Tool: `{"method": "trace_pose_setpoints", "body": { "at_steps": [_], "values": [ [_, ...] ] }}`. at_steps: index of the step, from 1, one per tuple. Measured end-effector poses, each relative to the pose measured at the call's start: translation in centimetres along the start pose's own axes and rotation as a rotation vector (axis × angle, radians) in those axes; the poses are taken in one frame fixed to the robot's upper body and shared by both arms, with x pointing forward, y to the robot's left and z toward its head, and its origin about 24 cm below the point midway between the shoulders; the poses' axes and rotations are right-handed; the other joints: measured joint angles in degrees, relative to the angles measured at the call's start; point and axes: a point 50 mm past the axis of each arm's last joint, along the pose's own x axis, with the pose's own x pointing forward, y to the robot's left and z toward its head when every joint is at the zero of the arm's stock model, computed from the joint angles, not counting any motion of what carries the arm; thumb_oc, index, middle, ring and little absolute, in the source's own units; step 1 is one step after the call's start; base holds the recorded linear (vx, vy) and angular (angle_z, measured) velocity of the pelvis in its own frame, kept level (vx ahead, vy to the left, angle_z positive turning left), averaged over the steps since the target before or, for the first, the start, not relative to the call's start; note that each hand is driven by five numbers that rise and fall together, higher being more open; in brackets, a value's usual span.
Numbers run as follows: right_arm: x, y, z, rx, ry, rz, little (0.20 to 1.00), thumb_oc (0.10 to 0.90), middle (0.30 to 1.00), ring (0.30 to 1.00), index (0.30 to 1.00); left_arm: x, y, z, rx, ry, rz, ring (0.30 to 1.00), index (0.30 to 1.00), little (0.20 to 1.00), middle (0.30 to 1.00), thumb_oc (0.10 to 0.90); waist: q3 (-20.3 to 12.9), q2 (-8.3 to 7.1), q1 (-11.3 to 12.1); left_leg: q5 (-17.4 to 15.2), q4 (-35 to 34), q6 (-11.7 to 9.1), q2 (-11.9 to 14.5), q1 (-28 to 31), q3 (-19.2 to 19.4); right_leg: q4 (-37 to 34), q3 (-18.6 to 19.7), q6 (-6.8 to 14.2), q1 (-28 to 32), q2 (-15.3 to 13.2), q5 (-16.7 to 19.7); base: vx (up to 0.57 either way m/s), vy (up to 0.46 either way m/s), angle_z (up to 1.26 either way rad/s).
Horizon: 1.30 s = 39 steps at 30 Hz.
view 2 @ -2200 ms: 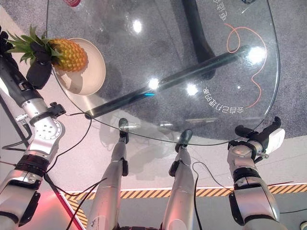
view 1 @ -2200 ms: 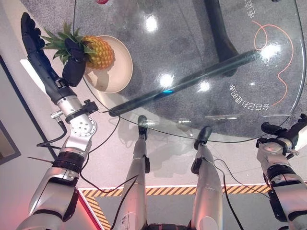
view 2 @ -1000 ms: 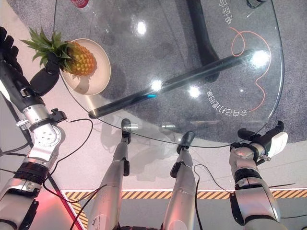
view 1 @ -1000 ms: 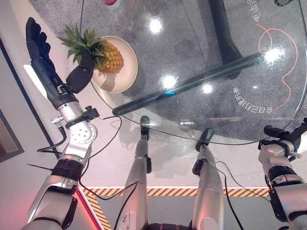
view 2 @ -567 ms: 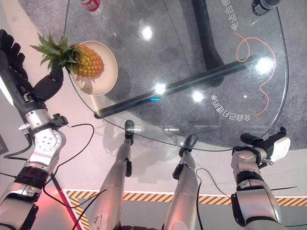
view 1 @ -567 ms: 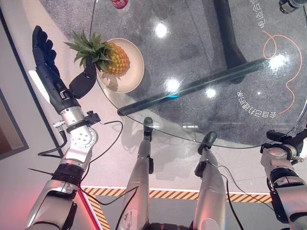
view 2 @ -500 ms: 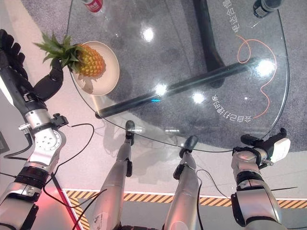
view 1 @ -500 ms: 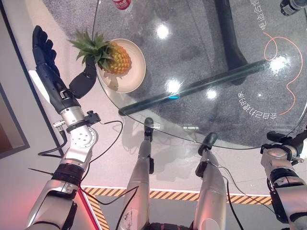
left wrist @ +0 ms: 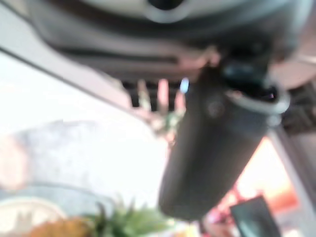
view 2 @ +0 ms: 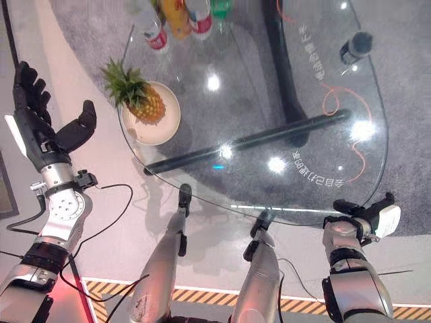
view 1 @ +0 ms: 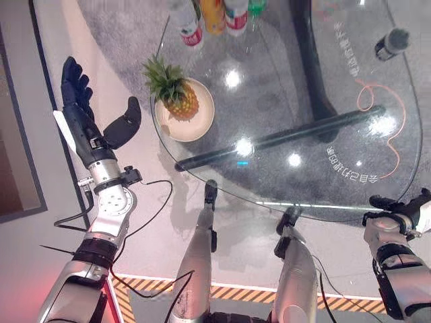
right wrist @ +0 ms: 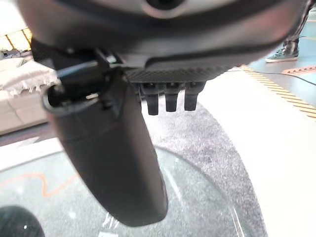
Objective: Pick up the fruit to the plate
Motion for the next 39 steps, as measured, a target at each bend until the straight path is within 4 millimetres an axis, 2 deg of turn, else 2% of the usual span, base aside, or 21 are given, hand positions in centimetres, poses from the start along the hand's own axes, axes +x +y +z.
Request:
{"method": "trace_pose_setpoints", "body": {
  "at_steps": [3, 6, 8, 9, 11, 13, 14, 17, 19, 20, 24, 26, 28, 33, 36, 39],
  "values": [
    [-0.3, -0.5, -2.2, -0.046, 0.034, 0.0, 0.9, 0.8, 0.9, 0.9, 0.9, -0.9, 0.6, -1.1, 0.023, 0.077, -0.013, 0.9, 0.9, 0.9, 0.9, 0.8, 0.0, -0.01, -0.12, -0.43, -0.74, -0.1, 0.1, 4.19, 0.27, -1.27, -0.11, 0.05, 4.35, 0.19, -0.09, 0.08, 0.01, -0.02],
    [-1.0, -0.9, -4.9, -0.076, 0.083, 0.009, 0.9, 0.8, 0.9, 0.9, 0.9, -2.2, 2.1, -2.8, 0.039, 0.2, 0.014, 0.9, 0.9, 0.9, 0.9, 0.8, -0.13, 0.11, -0.25, -1.45, -1.2, -0.18, 0.49, 8.46, 0.47, -4.26, -0.51, 0.23, 9.73, 0.9, 0.3, 0.16, 0.014, -0.06],
    [-1.6, -1.7, -7.3, -0.113, 0.121, 0.013, 0.9, 0.8, 0.9, 0.9, 0.9, -3.7, 3.3, -4.3, 0.041, 0.304, 0.058, 0.9, 0.9, 0.9, 0.9, 0.8, -0.4, 0.51, -0.45, -1.94, -2.08, -0.3, 0.73, 11.56, 0.49, -7.1, -1.43, 0.41, 13.9, 1.43, 0.85, 0.18, 0.018, 0.01],
    [-1.7, -1.9, -7.9, -0.121, 0.133, 0.012, 0.9, 0.8, 0.9, 0.9, 0.9, -4.1, 3.6, -4.6, 0.041, 0.329, 0.068, 0.9, 0.9, 0.9, 0.9, 0.8, -0.6, 0.55, -0.48, -2.11, -2.2, -0.33, 0.76, 11.99, 0.49, -7.54, -1.53, 0.42, 14.55, 1.5, 0.89, 0.14, 0.01, 0.02],
    [-2.4, -2.6, -10.1, -0.14, 0.19, 0.014, 0.9, 0.8, 0.9, 0.9, 0.9, -6.1, 5.4, -6.4, 0.103, 0.448, 0.087, 0.9, 0.9, 0.9, 0.9, 0.8, -1.23, 0.68, -0.87, -2.63, -3.3, -0.49, 0.99, 14.93, 0.57, -10.98, -2.19, 0.1, 18.57, 2.19, 1.95, 0.17, 0.002, 0.0],
    [-2.8, -3.3, -11.8, -0.186, 0.221, 0.047, 0.9, 0.8, 0.9, 0.9, 0.9, -8.4, 7.1, -8.1, 0.148, 0.58, 0.101, 0.9, 0.9, 0.9, 0.9, 0.8, -3.43, 0.66, -1.71, -2.75, -4.41, -0.65, 0.97, 16.6, 0.63, -14.25, -3.15, 0.0, 21.7, 2.63, 2.98, 0.19, 0.007, 0.09],
    [-3.2, -3.7, -13.0, -0.208, 0.254, 0.085, 0.9, 0.8, 0.9, 0.9, 0.9, -10.3, 8.2, -9.4, 0.162, 0.686, 0.119, 0.9, 0.9, 0.9, 0.9, 0.8, -5.21, 0.49, -2.1, -2.98, -4.63, -1.1, 0.89, 17.75, 0.65, -16.06, -3.19, 0.14, 23.65, 2.8, 3.09, 0.2, 0.015, 0.08],
    [-4.8, -3.6, -15.7, -0.266, 0.348, 0.224, 0.9, 0.8, 0.9, 0.9, 0.9, -15.1, 10.5, -11.8, 0.207, 0.944, 0.158, 0.9, 0.9, 0.9, 0.9, 0.8, -11.3, -0.98, -3.32, -4.2, -4.65, -1.43, 0.96, 20.07, 1.77, -20.39, -3.22, 0.26, 28.66, 3.48, 3.32, 0.25, 0.019, 0.1],
    [-6.2, -3.3, -17.5, -0.286, 0.434, 0.31, 0.9, 0.8, 0.9, 0.9, 0.9, -17.9, 11.2, -12.9, 0.241, 1.107, 0.157, 0.9, 0.9, 0.9, 0.9, 0.8, -14.81, -2.11, -3.37, -5.08, -4.7, -1.86, 1.64, 22.51, 3.45, -21.41, -2.94, -0.04, 31.35, 4.15, 2.93, 0.23, 0.033, -0.03],
    [-6.8, -3.1, -18.3, -0.293, 0.475, 0.35, 0.9, 0.8, 0.9, 0.9, 0.9, -19.6, 11.9, -13.2, 0.266, 1.186, 0.161, 0.9, 0.9, 0.9, 0.9, 0.8, -17.0, -2.66, -3.53, -5.58, -4.72, -2.18, 2.15, 23.47, 3.79, -21.42, -2.82, -0.14, 32.08, 4.51, 2.52, 0.17, 0.042, -0.13],
    [-9.3, -3.5, -21.0, -0.322, 0.581, 0.436, 0.9, 0.8, 0.9, 0.9, 0.9, -23.8, 14.0, -13.3, 0.345, 1.362, 0.084, 0.9, 0.9, 0.9, 0.9, 0.8, -22.44, -4.45, -4.12, -7.13, -5.15, -2.89, 3.68, 26.19, 5.47, -21.43, -1.91, -0.83, 34.16, 5.71, 1.56, 0.14, 0.025, -0.14],
    [-10.5, -4.2, -22.5, -0.366, 0.627, 0.468, 0.9, 0.8, 0.9, 0.9, 0.9, -25.2, 14.7, -13.1, 0.368, 1.419, 0.028, 0.9, 0.9, 0.9, 0.9, 0.8, -24.77, -4.94, -4.9, -7.34, -5.16, -3.03, 4.08, 26.54, 6.58, -21.44, -1.41, -1.27, 34.47, 5.7, 1.24, 0.13, 0.034, -0.12],
    [-11.2, -4.8, -23.5, -0.388, 0.671, 0.483, 0.9, 0.8, 0.9, 0.9, 0.9, -25.9, 14.8, -13.1, 0.377, 1.454, -0.033, 0.9, 0.9, 0.9, 0.9, 0.8, -25.66, -5.02, -5.55, -7.34, -5.16, -3.04, 4.16, 27.63, 7.22, -21.44, -1.44, -1.24, 35.27, 5.64, 1.24, 0.07, 0.023, -0.03],
    [-13.3, -6.8, -26.0, -0.51, 0.766, 0.559, 0.9, 0.8, 0.9, 0.9, 0.9, -28.0, 14.3, -13.1, 0.419, 1.544, -0.273, 0.9, 0.9, 0.9, 0.9, 0.8, -27.61, -3.97, -6.75, -7.64, -5.18, -3.03, 4.28, 29.18, 8.72, -21.46, 0.17, -1.25, 35.83, 5.73, 0.91, 0.05, 0.027, -0.14],
    [-13.7, -7.7, -26.7, -0.566, 0.801, 0.56, 0.9, 0.8, 0.9, 0.9, 0.9, -29.7, 13.6, -13.0, 0.41, 1.621, -0.327, 0.9, 0.9, 0.9, 0.9, 0.8, -28.79, -3.03, -7.29, -7.8, -5.18, -3.07, 4.38, 29.54, 9.26, -21.46, 0.47, -1.24, 35.86, 5.74, 0.9, 0.03, 0.023, -0.1],
    [-13.8, -7.6, -26.7, -0.603, 0.789, 0.592, 0.9, 0.8, 0.9, 0.9, 0.9, -32.0, 13.9, -12.6, 0.442, 1.747, -0.344, 0.9, 0.9, 0.9, 0.9, 0.8, -29.27, -2.49, -8.07, -7.87, -5.17, -3.06, 4.7, 30.37, 9.9, -21.47, 1.32, -1.24, 36.08, 6.03, 0.89, 0.03, 0.011, -0.13]
  ]
}}
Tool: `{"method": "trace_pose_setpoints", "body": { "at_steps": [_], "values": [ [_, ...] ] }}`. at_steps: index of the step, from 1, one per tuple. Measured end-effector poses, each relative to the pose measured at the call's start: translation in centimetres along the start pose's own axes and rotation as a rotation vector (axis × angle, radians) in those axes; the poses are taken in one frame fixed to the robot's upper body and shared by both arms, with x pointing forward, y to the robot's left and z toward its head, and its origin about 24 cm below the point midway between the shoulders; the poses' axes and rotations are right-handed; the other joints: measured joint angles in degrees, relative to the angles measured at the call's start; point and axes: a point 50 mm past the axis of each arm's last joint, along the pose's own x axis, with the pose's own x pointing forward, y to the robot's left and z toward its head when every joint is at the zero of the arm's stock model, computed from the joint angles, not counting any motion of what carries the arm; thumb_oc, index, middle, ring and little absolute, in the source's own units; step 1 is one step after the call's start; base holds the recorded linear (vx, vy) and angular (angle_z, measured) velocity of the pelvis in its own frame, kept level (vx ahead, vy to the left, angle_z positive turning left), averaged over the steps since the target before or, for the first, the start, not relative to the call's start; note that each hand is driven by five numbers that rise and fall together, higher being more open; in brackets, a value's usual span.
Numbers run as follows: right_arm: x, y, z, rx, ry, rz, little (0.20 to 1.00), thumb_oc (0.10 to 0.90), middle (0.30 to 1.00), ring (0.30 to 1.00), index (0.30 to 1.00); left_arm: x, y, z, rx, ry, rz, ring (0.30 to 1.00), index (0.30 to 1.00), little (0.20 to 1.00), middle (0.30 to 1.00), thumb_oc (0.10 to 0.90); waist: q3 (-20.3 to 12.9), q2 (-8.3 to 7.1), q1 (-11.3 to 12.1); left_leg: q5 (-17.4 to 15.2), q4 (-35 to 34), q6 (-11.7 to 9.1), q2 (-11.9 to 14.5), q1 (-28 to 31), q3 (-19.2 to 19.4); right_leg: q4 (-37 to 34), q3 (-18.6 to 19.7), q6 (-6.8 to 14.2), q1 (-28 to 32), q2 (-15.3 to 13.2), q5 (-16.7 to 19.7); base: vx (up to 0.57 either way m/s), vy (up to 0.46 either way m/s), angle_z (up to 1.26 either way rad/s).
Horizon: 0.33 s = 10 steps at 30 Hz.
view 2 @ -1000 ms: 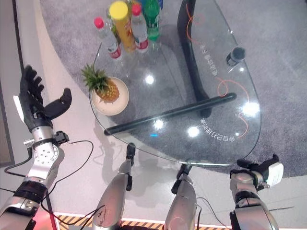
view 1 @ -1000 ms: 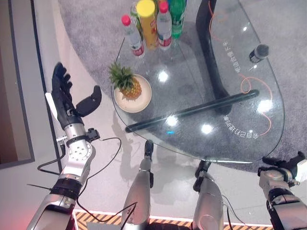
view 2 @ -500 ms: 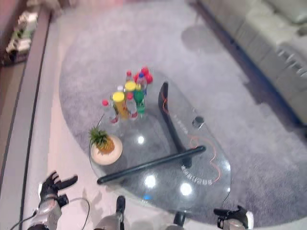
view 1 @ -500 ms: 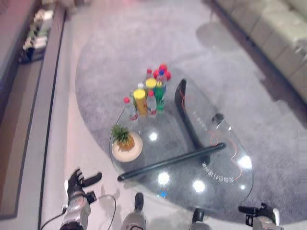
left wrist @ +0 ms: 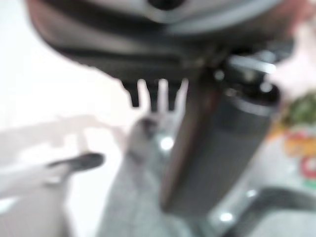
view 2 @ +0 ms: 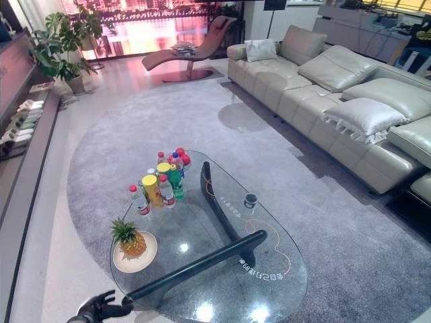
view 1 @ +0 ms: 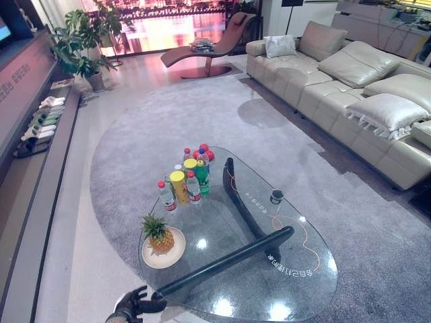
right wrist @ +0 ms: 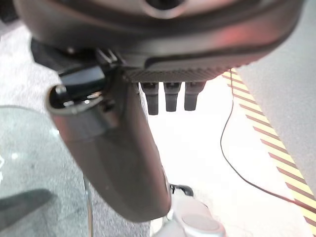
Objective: Pick up the fruit to the plate
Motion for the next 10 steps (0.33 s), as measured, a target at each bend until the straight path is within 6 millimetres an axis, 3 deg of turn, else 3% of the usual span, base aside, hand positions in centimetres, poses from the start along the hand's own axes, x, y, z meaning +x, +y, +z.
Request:
{"method": "trace_pose_setpoints", "body": {
  "at_steps": [4, 10],
  "values": [
    [0.0, 0.1, 0.1, -0.04, -0.001, 0.004, 0.9, 0.8, 0.9, 0.9, 0.9, -0.2, -0.2, -1.8, 0.011, 0.106, -0.002, 0.9, 0.9, 0.9, 0.9, 0.8, -0.46, 0.14, 0.03, -0.06, 0.01, -0.1, 0.4, 0.25, 0.14, 0.0, 0.15, 0.01, -0.09, 0.19, 0.0, 0.01, 0.0, -0.03],
    [0.0, 0.2, 0.6, -0.054, -0.015, 0.005, 0.9, 0.8, 0.9, 0.9, 0.9, -0.4, -0.1, -2.9, 0.017, 0.16, 0.001, 0.9, 0.9, 0.9, 0.9, 0.8, -0.59, -0.08, 0.18, -0.12, 0.01, -0.18, 0.41, 0.77, 0.24, -0.01, 0.16, -0.05, 0.04, 0.11, -0.06, 0.0, 0.0, 0.0]
  ]
}}
